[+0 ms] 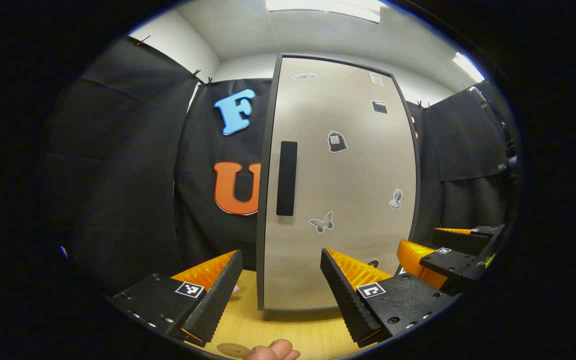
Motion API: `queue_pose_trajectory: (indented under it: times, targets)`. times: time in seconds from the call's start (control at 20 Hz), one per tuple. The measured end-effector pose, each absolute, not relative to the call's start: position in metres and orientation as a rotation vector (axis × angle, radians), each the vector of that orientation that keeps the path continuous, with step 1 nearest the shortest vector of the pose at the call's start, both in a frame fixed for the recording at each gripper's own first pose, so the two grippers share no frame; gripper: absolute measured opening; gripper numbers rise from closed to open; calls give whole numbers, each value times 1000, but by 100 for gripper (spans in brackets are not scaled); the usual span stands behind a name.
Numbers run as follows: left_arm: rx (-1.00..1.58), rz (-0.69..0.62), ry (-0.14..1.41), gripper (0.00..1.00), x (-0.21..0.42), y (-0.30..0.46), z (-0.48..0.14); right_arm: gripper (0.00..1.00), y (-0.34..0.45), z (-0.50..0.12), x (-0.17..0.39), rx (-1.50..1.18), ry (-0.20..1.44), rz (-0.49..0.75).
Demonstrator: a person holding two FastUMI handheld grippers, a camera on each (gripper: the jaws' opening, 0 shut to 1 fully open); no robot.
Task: Open the cabinet door with the right hand, grasp the bottle in the cabinet with the left hand and place it on the coaster, then close the cabinet door with the right hand.
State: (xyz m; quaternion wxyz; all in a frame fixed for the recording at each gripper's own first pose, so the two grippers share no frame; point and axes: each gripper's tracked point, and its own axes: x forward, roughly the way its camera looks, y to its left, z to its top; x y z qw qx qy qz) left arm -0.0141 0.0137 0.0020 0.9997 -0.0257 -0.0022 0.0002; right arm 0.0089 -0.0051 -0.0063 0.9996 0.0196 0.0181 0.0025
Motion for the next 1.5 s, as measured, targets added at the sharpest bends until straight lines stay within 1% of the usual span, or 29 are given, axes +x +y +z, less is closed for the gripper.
queue_pose_trajectory:
  times: [0.05,0.1,0.25,0.3,0.4,0.45,0.5,0.55,0.65,0.8,0.85,0.9,1.0,1.15,1.2,1.3,1.4,1.5]
  targets:
    - [-50,-2,-6,95,-15,13,3,96,-2,-5,10,35,33,20]
    - [-46,-5,-5,95,-16,12,3,97,1,-3,12,31,29,31]
    - [-32,-17,-10,95,-22,9,3,97,10,8,20,19,1,60]
    - [-26,-29,-9,95,-25,6,3,96,14,11,24,14,-2,70]
    - [-5,-38,-12,95,-30,5,3,97,23,16,31,9,-4,98]
    - [2,-41,-16,95,-32,6,3,96,29,19,36,10,-4,122]
    - [4,-39,-20,95,-35,7,4,97,35,22,41,10,-3,147]
    - [2,-34,-25,95,-38,10,5,96,39,24,47,1,2,158]
    - [-5,-18,-30,95,-44,18,6,97,48,31,60,-22,5,184]
    - [-29,-11,-21,95,-55,26,-3,97,82,47,79,-22,-21,293]
    - [-22,-4,-16,95,-59,30,-6,96,90,50,86,-35,-26,310]
    - [-12,1,-15,95,-64,34,-7,97,99,56,94,-48,-35,318]
    - [-2,22,-26,95,-75,44,-6,96,121,68,108,-69,-50,344]
    - [-22,93,-5,95,-90,72,-16,99,152,92,121,-95,-95,361]
    - [-33,113,8,95,-93,80,-23,99,164,95,122,-99,-96,390]
    - [-51,151,24,95,-102,99,-30,99,179,99,125,-106,-102,401]
    - [-67,173,33,95,-110,112,-35,91,185,102,128,-141,-119,362]
    - [-73,185,24,95,-118,126,-35,83,187,100,128,-167,-98,345]
